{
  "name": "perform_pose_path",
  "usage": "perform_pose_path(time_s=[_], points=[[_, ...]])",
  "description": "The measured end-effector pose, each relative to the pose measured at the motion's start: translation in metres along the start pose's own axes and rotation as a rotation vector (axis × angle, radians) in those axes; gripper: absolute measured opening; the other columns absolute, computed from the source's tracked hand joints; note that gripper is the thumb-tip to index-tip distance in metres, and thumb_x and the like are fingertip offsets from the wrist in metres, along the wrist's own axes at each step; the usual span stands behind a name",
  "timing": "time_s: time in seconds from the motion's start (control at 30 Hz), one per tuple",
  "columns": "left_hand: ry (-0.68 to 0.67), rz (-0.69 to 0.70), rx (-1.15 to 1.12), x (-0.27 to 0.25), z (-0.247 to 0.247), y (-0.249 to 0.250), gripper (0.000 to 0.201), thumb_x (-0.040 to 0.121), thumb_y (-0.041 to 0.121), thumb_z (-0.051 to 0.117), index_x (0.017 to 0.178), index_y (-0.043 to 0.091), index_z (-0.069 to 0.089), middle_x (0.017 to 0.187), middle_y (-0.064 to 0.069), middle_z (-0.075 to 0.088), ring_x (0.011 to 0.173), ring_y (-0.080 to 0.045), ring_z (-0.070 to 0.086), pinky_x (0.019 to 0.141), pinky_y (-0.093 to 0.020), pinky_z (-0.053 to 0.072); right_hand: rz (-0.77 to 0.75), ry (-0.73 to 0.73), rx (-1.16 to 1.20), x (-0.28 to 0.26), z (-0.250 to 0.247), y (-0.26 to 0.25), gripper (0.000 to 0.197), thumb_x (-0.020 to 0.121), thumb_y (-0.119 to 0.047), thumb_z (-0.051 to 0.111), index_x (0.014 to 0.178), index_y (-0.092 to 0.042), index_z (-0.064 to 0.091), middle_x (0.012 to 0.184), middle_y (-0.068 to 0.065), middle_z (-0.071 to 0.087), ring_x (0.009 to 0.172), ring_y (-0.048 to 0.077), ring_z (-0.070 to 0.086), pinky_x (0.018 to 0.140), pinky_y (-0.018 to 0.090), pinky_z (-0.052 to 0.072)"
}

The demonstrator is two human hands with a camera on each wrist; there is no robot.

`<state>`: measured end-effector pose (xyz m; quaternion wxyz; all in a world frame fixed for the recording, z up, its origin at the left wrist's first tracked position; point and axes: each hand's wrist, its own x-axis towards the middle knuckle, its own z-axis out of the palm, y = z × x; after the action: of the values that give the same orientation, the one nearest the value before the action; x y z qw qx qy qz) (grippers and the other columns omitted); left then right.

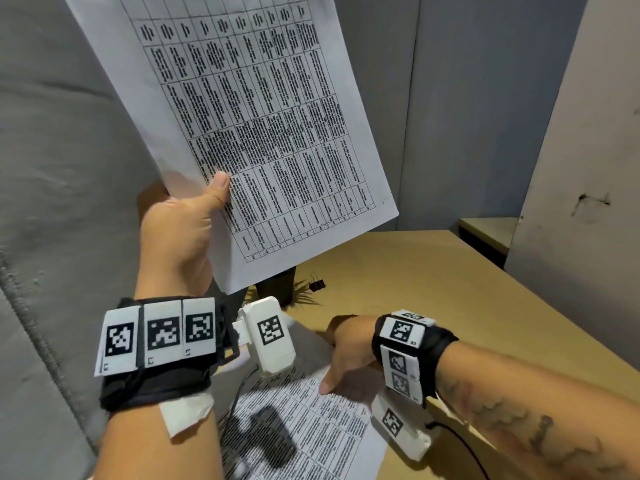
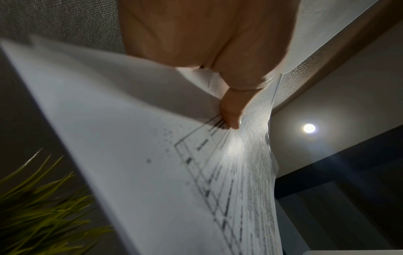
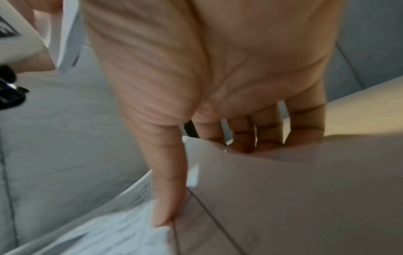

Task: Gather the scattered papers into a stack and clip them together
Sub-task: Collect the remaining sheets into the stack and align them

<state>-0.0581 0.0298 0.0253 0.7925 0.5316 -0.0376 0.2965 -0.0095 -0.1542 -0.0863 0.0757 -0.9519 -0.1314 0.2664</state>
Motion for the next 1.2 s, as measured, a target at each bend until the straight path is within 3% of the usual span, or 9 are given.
perform_pose_path(time_s=[0.07,0.2,0.3,0.5,0.7,0.83,0.93,1.03,1.2], points=[[0.005,0.001,0.021,0.001,-0.002,-0.002,0.015,0.084,0.020,0.074,0.080,0.008,0.068,0.079,-0.001,0.077,0.097,-0.023,0.071,0.099,-0.043,0.051,-0.049,0.045,-0.046,-0.006,0.001,-0.001,0.067,0.081,-0.045,0.077,0.135,-0.011,0.055,0.130,0.009,0.063,0.112,0.027,0.061,0.095,0.034,0.049],[0.029,0.007,0.043,0.005,-0.006,-0.004,0.014,0.086,0.020,0.073,0.081,0.009,0.067,0.083,0.001,0.077,0.100,-0.024,0.070,0.098,-0.045,0.052,-0.294,0.285,-0.024,-0.050,-0.012,0.020,0.021,0.076,-0.038,0.082,0.089,-0.026,0.070,0.089,-0.003,0.072,0.077,0.015,0.065,0.068,0.035,0.057],[0.040,0.009,0.076,0.010,-0.011,-0.008,0.023,0.079,0.030,0.079,0.077,0.010,0.067,0.088,-0.006,0.075,0.102,-0.029,0.069,0.098,-0.051,0.050,-0.377,0.406,-0.209,-0.091,-0.038,0.051,0.007,0.083,-0.033,0.074,0.081,-0.030,0.068,0.082,-0.008,0.069,0.071,0.007,0.062,0.064,0.035,0.056],[-0.137,-0.118,0.174,0.009,0.005,-0.034,0.030,0.076,0.028,0.081,0.088,0.003,0.068,0.091,-0.008,0.072,0.087,-0.011,0.068,0.080,-0.028,0.049,-0.476,0.827,-0.164,-0.155,-0.107,0.082,0.023,0.076,-0.054,0.070,0.071,-0.033,0.063,0.104,-0.010,0.057,0.094,0.003,0.055,0.080,0.024,0.042],[-0.552,-0.163,0.403,-0.009,0.041,-0.068,0.029,0.076,0.008,0.078,0.091,-0.013,0.067,0.098,-0.034,0.068,0.086,-0.036,0.067,0.083,-0.057,0.052,-0.342,1.029,-0.091,-0.173,-0.150,0.086,0.021,0.071,-0.046,0.078,0.069,-0.028,0.066,0.148,-0.003,0.041,0.136,0.015,0.035,0.106,0.026,0.026],[-0.714,-0.175,0.442,-0.018,0.054,-0.077,0.006,0.079,0.006,0.071,0.074,0.004,0.074,0.078,-0.014,0.075,0.071,-0.020,0.067,0.066,-0.036,0.055,-0.265,1.124,-0.017,-0.161,-0.163,0.101,0.021,0.074,-0.036,0.083,0.083,-0.025,0.067,0.142,-0.003,0.046,0.131,0.016,0.043,0.108,0.034,0.036],[-0.741,-0.242,0.398,-0.022,0.055,-0.083,0.034,0.090,-0.004,0.057,0.063,0.009,0.071,0.065,-0.005,0.070,0.057,-0.011,0.062,0.054,-0.028,0.052,-0.202,1.110,0.013,-0.157,-0.166,0.112,0.034,0.074,-0.039,0.083,0.095,-0.014,0.073,0.099,-0.009,0.059,0.099,0.015,0.057,0.088,0.033,0.047],[-0.751,-0.260,0.393,-0.019,0.053,-0.090,0.018,0.095,0.007,0.059,0.094,-0.006,0.071,0.096,-0.026,0.072,0.088,-0.040,0.070,0.084,-0.055,0.056,-0.206,1.084,0.043,-0.156,-0.163,0.115,0.020,0.073,-0.035,0.083,0.076,-0.022,0.068,0.070,-0.011,0.056,0.070,0.012,0.054,0.064,0.024,0.042],[-0.801,-0.344,0.326,-0.020,0.051,-0.095,0.018,0.089,0.001,0.062,0.104,0.000,0.073,0.104,-0.019,0.074,0.097,-0.034,0.071,0.084,-0.044,0.058,-0.199,1.102,-0.045,-0.158,-0.154,0.108,0.027,0.076,-0.030,0.084,0.064,-0.026,0.060,0.069,-0.005,0.062,0.068,0.009,0.057,0.057,0.022,0.037]])
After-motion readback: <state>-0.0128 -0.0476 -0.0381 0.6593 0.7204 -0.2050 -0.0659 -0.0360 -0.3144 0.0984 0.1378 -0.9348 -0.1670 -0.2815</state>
